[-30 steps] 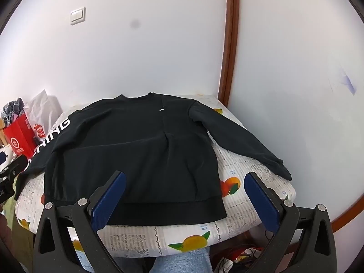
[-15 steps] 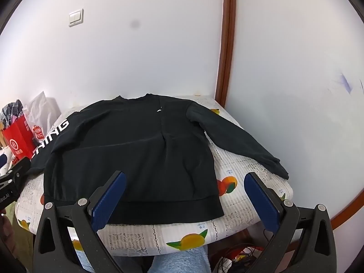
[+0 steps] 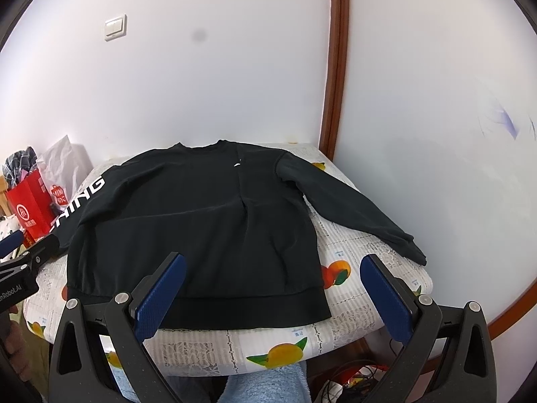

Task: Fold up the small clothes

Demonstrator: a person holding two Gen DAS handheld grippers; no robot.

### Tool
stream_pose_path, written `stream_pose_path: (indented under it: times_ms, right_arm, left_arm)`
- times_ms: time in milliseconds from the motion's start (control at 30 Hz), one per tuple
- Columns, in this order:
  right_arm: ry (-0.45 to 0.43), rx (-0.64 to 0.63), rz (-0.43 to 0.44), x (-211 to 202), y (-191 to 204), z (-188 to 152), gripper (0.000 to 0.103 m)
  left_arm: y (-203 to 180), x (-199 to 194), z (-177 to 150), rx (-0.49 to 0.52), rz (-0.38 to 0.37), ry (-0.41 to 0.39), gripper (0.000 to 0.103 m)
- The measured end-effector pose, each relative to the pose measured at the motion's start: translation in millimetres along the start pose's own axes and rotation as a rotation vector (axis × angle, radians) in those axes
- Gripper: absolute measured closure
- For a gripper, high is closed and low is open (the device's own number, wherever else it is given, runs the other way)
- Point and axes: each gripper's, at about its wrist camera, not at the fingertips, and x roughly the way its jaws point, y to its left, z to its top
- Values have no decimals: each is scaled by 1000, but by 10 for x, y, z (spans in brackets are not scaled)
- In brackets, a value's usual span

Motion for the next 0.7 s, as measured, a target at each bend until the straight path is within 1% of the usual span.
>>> stream_pose_path:
  times_ms: [67,500,700]
  right_arm:
    - [0,-1,2,-4,0,-7,1]
    - [-3,0,2,-11,1,-28,1]
    - [-3,-1,6,-20,8,-44,1]
  left_arm:
    - [21,-6,14,0,18,2,0]
    - [42,-11,6,1,16,4,0]
    - [34,-31,-9,9,18,-11,0]
